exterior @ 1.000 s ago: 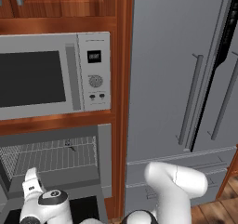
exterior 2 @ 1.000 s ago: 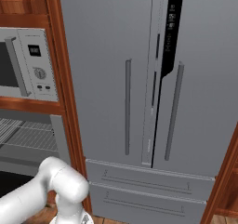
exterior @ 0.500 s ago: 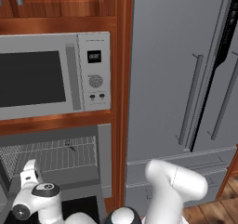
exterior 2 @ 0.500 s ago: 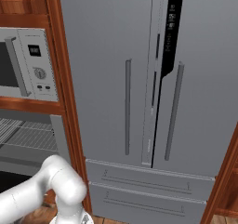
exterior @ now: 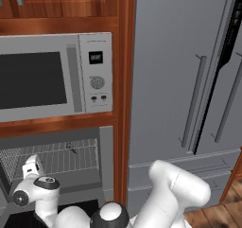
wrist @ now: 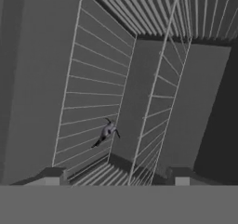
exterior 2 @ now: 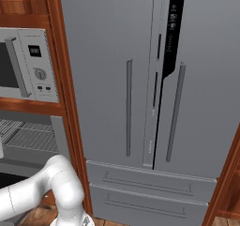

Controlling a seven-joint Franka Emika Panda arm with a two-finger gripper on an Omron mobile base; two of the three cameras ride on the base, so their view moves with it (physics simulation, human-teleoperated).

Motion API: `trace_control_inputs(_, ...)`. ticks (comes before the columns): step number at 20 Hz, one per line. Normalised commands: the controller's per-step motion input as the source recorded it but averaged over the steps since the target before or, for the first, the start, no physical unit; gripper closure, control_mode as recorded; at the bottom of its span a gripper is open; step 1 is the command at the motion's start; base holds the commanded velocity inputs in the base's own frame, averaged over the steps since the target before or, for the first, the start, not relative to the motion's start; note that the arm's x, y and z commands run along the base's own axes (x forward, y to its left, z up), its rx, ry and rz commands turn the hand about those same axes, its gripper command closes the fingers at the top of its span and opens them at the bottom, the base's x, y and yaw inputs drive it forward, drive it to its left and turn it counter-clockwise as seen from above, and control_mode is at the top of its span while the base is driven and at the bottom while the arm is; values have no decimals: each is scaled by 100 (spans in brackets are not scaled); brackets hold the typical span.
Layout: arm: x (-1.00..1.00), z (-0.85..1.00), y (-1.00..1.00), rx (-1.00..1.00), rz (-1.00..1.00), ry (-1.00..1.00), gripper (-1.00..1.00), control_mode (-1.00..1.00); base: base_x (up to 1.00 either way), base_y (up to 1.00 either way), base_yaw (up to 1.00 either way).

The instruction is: Take the fish from the oven and place it on the plate on the counter.

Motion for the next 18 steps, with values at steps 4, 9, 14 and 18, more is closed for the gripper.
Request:
trace_control_inputs(4,2,-17,-5,-25,6,28,-100,-100,0,0,0)
trace_control_inputs(9,0,0,0,-30,22,18,-100,-100,0,0,0)
trace_control_inputs(14,6,0,0,-28,48,13,-100,-100,0,0,0)
trace_control_inputs(18,8,-5,-5,-24,55,4,-100,-100,0,0,0)
